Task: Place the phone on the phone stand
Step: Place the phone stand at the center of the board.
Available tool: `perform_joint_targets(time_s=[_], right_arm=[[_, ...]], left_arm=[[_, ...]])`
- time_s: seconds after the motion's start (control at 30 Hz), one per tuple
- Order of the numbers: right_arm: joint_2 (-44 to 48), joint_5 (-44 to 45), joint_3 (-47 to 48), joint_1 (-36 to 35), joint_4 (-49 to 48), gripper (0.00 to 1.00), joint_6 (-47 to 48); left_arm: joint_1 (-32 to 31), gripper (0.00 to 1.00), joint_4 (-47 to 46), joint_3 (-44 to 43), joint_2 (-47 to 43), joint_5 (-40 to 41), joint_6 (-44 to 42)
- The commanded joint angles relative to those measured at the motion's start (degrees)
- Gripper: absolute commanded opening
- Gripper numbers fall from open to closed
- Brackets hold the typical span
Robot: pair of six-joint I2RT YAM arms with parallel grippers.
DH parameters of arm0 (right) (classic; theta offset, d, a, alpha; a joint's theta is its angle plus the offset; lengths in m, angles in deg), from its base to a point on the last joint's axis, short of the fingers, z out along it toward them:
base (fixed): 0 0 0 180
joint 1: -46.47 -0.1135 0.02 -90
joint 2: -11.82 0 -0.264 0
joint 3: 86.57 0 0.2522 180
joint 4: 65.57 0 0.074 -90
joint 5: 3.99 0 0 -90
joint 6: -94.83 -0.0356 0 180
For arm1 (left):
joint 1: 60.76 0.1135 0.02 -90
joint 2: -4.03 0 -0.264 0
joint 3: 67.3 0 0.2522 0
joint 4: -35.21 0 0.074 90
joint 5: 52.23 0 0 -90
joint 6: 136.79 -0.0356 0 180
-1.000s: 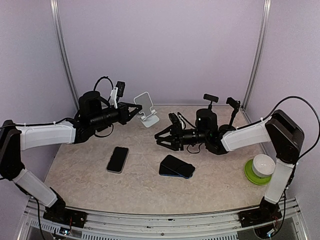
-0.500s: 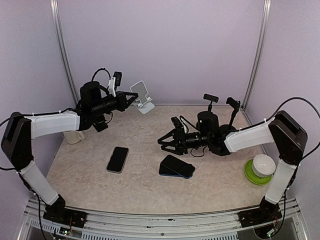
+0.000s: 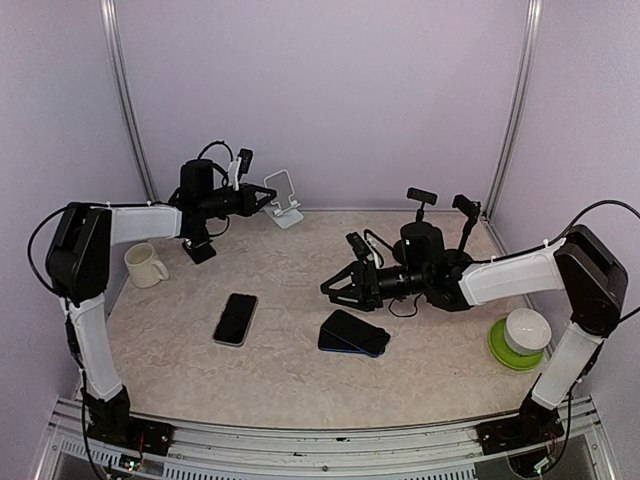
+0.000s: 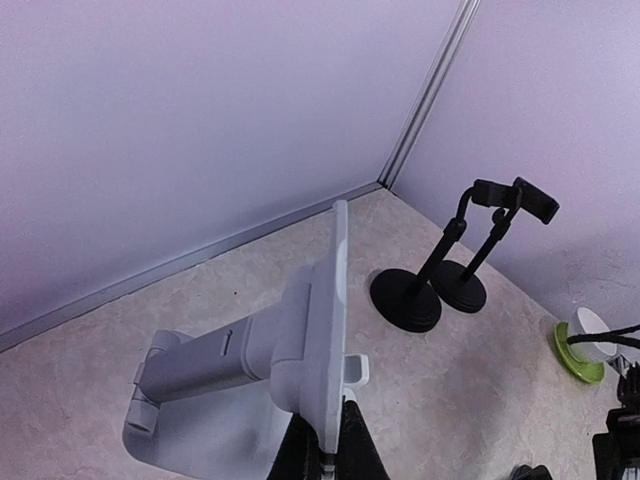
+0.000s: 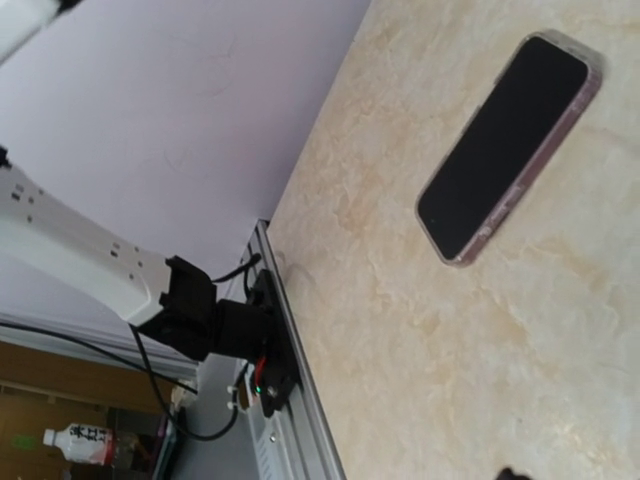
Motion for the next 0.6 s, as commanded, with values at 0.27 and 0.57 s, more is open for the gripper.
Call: perform_joint_targets(time_s=[0.27,0.57], right_arm=[[3.8,-0.1,-0.9,0.4,4.6,0.75,4.6],[4.2,-0.5,-1.3,0.5,4.7,0.75,4.8]], left_arm=[[4.9,0.00,5.5,-11.5,13.1,-6.5,-2.6],[6.8,0.00,9.5,-16.7,20.8,-6.4,-4.0]])
